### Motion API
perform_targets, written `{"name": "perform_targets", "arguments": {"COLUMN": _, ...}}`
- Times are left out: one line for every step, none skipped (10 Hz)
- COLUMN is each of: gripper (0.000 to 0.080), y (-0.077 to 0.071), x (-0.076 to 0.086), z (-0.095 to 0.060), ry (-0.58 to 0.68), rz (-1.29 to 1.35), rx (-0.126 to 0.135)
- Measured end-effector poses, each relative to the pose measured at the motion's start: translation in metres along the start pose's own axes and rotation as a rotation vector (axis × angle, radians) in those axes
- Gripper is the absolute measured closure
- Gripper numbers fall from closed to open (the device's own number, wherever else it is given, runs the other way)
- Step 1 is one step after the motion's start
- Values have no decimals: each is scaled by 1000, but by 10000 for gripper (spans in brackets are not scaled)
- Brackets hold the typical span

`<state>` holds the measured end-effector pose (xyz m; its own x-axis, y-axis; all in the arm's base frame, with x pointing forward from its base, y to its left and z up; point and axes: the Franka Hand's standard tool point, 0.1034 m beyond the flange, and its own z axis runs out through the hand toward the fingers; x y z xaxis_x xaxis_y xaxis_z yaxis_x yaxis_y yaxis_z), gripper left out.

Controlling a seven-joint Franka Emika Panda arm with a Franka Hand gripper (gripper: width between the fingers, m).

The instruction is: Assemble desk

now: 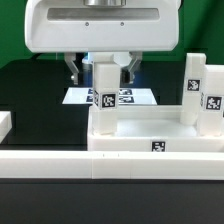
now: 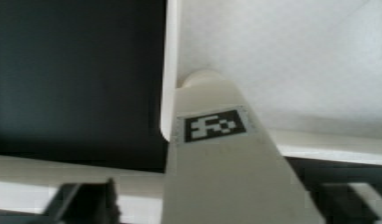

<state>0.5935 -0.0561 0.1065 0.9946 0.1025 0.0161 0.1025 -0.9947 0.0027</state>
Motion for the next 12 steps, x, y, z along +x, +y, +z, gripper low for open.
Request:
{"name": "perform_targets", "arguments": {"gripper": 404, "y": 0, "x": 0, "z": 0, "ry": 0, "rz": 14, "rx": 0}}
{"name": "perform_targets", "arguments": {"gripper": 404, "y": 0, "x": 0, "z": 0, "ry": 0, "rz": 15, "rx": 0}}
{"name": "perform_targets", "arguments": {"gripper": 511, "y": 0, "x": 0, "z": 0, "ry": -1, "rz": 22, "rx": 0}}
{"name": "perform_targets", "arguments": {"gripper": 511, "y": 0, "x": 0, "z": 1, "ry": -1, "rz": 51, "rx": 0}}
{"name": "perform_targets", "arguments": {"gripper": 511, "y": 0, "x": 0, "z": 1, "ry": -1, "rz": 95, "rx": 1}}
{"name": "perform_targets", "arguments": {"gripper": 511, "y": 1, "x": -1, "z": 1, "ry": -1, "rz": 162, "rx": 2}}
{"name": "perform_targets", "arguments": {"gripper": 511, "y": 5, "x": -2, "z": 1, "ry": -1, "rz": 232, "rx": 6}}
{"name": "perform_targets", "arguments": {"gripper": 511, "y": 8, "x": -2, "z": 1, "ry": 1, "rz": 351, "rx": 17}}
{"name": "perform_targets", "arguments": {"gripper": 511, "y": 10, "x": -2, "z": 2, "ry": 4, "rz": 448, "rx": 22}}
{"name": "perform_targets", "arguments": {"gripper": 510, "y": 11, "x": -2, "z": 2, "ry": 6, "rz": 548, "rx": 24}}
{"name": "perform_targets", "arguments": {"gripper": 509, "y": 12, "x": -2, "z": 2, "ry": 6, "rz": 648, "rx": 30}}
{"name": "perform_targets", "arguments": {"gripper": 509, "y": 13, "x": -2, "z": 2, "ry": 6, "rz": 751, "rx": 38}}
